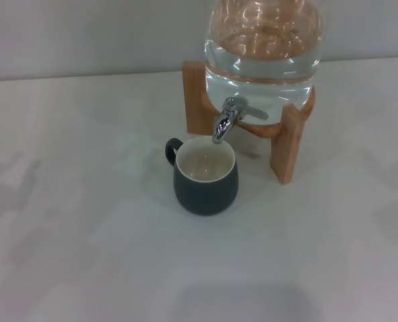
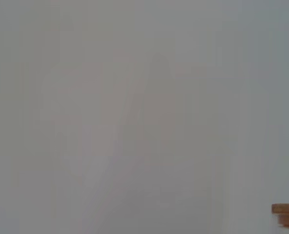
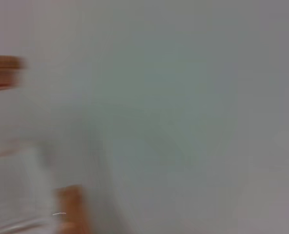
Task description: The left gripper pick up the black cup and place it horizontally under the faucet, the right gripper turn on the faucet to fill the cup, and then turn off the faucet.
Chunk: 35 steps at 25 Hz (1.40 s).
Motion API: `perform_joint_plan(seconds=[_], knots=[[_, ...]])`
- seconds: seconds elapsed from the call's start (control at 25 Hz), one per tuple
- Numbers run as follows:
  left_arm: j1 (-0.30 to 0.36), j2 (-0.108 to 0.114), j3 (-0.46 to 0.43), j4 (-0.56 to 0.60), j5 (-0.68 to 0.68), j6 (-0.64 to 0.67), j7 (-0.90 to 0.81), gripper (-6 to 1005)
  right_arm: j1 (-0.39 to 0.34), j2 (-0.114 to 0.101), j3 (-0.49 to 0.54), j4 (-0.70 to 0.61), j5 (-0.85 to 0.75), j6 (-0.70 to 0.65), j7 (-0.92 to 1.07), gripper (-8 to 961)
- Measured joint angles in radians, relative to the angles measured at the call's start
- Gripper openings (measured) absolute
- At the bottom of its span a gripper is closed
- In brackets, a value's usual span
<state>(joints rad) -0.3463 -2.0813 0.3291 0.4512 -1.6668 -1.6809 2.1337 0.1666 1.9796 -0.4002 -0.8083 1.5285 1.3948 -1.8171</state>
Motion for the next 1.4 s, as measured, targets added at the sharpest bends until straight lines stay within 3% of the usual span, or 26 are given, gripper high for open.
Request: perform_joint_plan(seconds=[0.28,0.52,0.72,1.0,1.2,1.4], knots=[[-0.002,0.003,-0.002,0.008,0.000,0.045,-0.001,404,0.012,0.021,-0.031,-0.018,-0.016,0.261,0.037,839],[-0.008,0.006,-0.002,0.009,0.000,0.077,-0.001,404,0.022,0.027,-0.242,-0.031,0.059,0.288,0.071,839],[-0.008,0.006,-0.002,0.011,0.000,0.084,-0.002,404,0.027,0.029,-0.466,-0.059,0.153,0.209,0.079,839],[0.004,0.006,-0.002,0.024,-0.002,0.093,-0.012,404,0.019,0.030,-0.769,-0.205,0.200,-0.028,0.141,838],[0.014,0.006,-0.004,0.024,-0.002,0.094,-0.012,404,-0.010,0.030,-0.915,-0.322,0.200,-0.157,0.188,839],[0.017,0.006,-0.004,0.024,-0.002,0.101,-0.012,404,-0.069,0.027,-0.969,-0.447,0.193,-0.222,0.226,838]])
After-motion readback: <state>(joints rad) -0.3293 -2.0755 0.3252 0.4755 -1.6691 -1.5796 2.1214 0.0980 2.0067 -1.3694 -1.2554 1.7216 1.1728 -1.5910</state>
